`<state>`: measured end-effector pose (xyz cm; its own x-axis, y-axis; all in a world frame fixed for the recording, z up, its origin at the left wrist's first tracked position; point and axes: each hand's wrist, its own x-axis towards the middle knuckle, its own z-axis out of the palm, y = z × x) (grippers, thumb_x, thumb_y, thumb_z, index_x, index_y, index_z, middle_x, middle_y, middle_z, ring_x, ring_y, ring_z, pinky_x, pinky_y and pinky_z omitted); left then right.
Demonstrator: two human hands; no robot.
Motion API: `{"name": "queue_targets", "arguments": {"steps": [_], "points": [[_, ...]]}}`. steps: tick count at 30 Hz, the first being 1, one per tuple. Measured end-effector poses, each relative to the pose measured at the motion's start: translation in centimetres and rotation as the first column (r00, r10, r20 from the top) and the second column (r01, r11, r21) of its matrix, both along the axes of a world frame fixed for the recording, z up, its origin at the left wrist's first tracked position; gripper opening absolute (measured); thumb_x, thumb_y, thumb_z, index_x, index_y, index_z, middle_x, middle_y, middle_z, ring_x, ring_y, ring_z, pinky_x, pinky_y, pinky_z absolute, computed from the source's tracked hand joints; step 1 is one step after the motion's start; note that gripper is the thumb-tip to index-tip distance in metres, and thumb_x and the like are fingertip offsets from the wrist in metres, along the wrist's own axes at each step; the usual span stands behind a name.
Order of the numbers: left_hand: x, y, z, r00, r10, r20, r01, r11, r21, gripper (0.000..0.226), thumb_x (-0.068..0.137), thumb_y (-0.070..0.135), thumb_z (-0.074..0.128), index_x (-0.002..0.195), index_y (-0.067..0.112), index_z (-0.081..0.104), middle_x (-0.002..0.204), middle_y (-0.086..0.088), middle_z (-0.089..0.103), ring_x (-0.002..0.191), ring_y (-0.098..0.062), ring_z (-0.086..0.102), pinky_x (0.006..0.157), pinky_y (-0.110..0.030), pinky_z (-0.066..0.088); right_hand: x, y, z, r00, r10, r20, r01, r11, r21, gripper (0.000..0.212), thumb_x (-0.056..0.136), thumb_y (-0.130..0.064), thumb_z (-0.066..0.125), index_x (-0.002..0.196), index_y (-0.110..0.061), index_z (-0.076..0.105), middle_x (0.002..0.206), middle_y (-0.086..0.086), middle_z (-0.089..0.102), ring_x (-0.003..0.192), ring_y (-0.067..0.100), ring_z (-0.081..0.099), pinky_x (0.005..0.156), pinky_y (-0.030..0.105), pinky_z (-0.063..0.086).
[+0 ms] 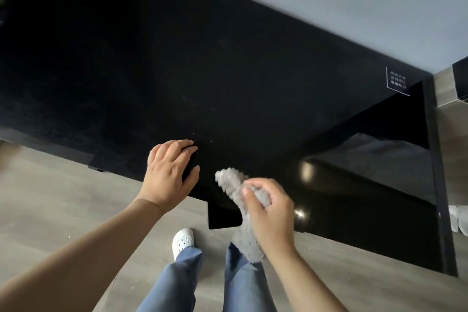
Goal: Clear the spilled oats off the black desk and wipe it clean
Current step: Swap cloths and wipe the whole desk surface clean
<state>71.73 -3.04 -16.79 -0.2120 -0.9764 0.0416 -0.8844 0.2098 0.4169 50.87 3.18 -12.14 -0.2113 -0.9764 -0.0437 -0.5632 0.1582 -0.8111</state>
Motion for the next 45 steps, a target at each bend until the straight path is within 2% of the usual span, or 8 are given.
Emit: {"name": "queue_targets", "arguments": {"steps": [10, 19, 24, 30, 35, 38, 40, 45], "points": [[0.0, -5.5, 0.7, 0.995, 0.097, 0.034, -0.095, 0.995, -0.038, 0.046, 0.089, 0.044, 0.041, 0.116, 0.013, 0.064, 0.12, -0.001, 0.055, 0.111, -0.024, 0.049, 0.098, -0.04, 0.031, -4.0, -16.8, 2.5, 0.962, -0.27, 0.033, 0.272, 0.958, -0.087, 0.01, 0.084, -0.026, 0.063, 0.093, -0.024, 0.067, 0.098, -0.013, 0.066, 0.095, 0.002, 0.06, 0.083, 0.019, 0.047], [-2.2, -13.0, 0.5, 0.981, 0.141, 0.13, -0.137, 0.99, -0.042, 0.054, 0.086, 0.046, 0.041, 0.118, 0.008, 0.062, 0.126, -0.005, 0.054, 0.115, -0.027, 0.05, 0.097, -0.045, 0.034, -7.0, -28.0, 1.4, 0.977, -0.184, -0.107, 0.168, 0.975, -0.147, 0.014, 0.088, -0.026, 0.059, 0.098, -0.02, 0.067, 0.1, -0.011, 0.066, 0.092, 0.003, 0.057, 0.069, 0.003, 0.036], [-2.3, -13.4, -0.4, 0.969, 0.181, 0.166, -0.179, 0.983, -0.027, 0.056, 0.086, 0.044, 0.043, 0.125, 0.009, 0.059, 0.131, -0.005, 0.051, 0.118, -0.027, 0.046, 0.102, -0.044, 0.029, -9.0, -35.3, 0.4, 0.972, -0.139, -0.19, 0.096, 0.972, -0.216, 0.019, 0.087, -0.029, 0.055, 0.099, -0.02, 0.067, 0.102, -0.008, 0.066, 0.095, 0.008, 0.059, 0.081, 0.024, 0.046], [-2.6, -13.7, -0.4, 0.969, 0.192, 0.153, -0.192, 0.981, -0.012, 0.056, 0.085, 0.044, 0.046, 0.127, 0.01, 0.058, 0.134, -0.004, 0.051, 0.121, -0.027, 0.047, 0.107, -0.043, 0.026, -9.9, -43.4, -1.5, 0.916, -0.067, -0.395, -0.015, 0.979, -0.201, 0.023, 0.092, -0.032, 0.051, 0.106, -0.019, 0.064, 0.112, -0.003, 0.064, 0.103, 0.018, 0.057, 0.074, 0.025, 0.035], [-2.4, -14.0, -0.5, 0.972, 0.189, 0.138, -0.192, 0.981, 0.004, 0.056, 0.084, 0.044, 0.047, 0.126, 0.01, 0.059, 0.134, -0.004, 0.051, 0.123, -0.026, 0.046, 0.107, -0.043, 0.027, -9.4, -49.4, -2.6, 0.912, -0.108, -0.395, 0.053, 0.988, -0.147, 0.025, 0.091, -0.04, 0.05, 0.105, -0.023, 0.062, 0.114, 0.001, 0.06, 0.107, 0.025, 0.056, 0.075, 0.032, 0.04], [-2.4, -14.2, -0.5, 0.974, 0.184, 0.134, -0.186, 0.983, 0.002, 0.055, 0.083, 0.043, 0.048, 0.126, 0.01, 0.059, 0.134, -0.003, 0.051, 0.124, -0.025, 0.046, 0.107, -0.043, 0.029, -8.1, -50.2, -3.9, 0.857, -0.055, -0.513, 0.025, 0.998, -0.065, 0.032, 0.087, -0.049, 0.047, 0.099, -0.023, 0.062, 0.11, 0.002, 0.061, 0.105, 0.029, 0.058, 0.086, 0.043, 0.048], [-2.3, -14.2, -0.6, 0.974, 0.183, 0.132, -0.185, 0.983, -0.002, 0.054, 0.083, 0.043, 0.049, 0.126, 0.01, 0.059, 0.134, -0.003, 0.051, 0.124, -0.025, 0.046, 0.107, -0.043, 0.029, -7.5, -49.2, -4.9, 0.797, 0.001, -0.604, -0.044, 0.997, -0.056, 0.035, 0.092, -0.044, 0.048, 0.114, -0.019, 0.059, 0.123, 0.005, 0.057, 0.113, 0.031, 0.052, 0.096, 0.046, 0.039], [-2.3, -14.2, -0.7, 0.974, 0.178, 0.139, -0.18, 0.984, 0.004, 0.055, 0.083, 0.042, 0.049, 0.127, 0.011, 0.059, 0.136, -0.003, 0.05, 0.126, -0.024, 0.045, 0.109, -0.042, 0.026, -5.9, -45.6, -4.8, 0.775, 0.111, -0.622, -0.208, 0.974, -0.085, 0.024, 0.094, -0.034, 0.051, 0.113, -0.024, 0.062, 0.122, 0.001, 0.059, 0.107, 0.027, 0.054, 0.086, 0.045, 0.043]]}}
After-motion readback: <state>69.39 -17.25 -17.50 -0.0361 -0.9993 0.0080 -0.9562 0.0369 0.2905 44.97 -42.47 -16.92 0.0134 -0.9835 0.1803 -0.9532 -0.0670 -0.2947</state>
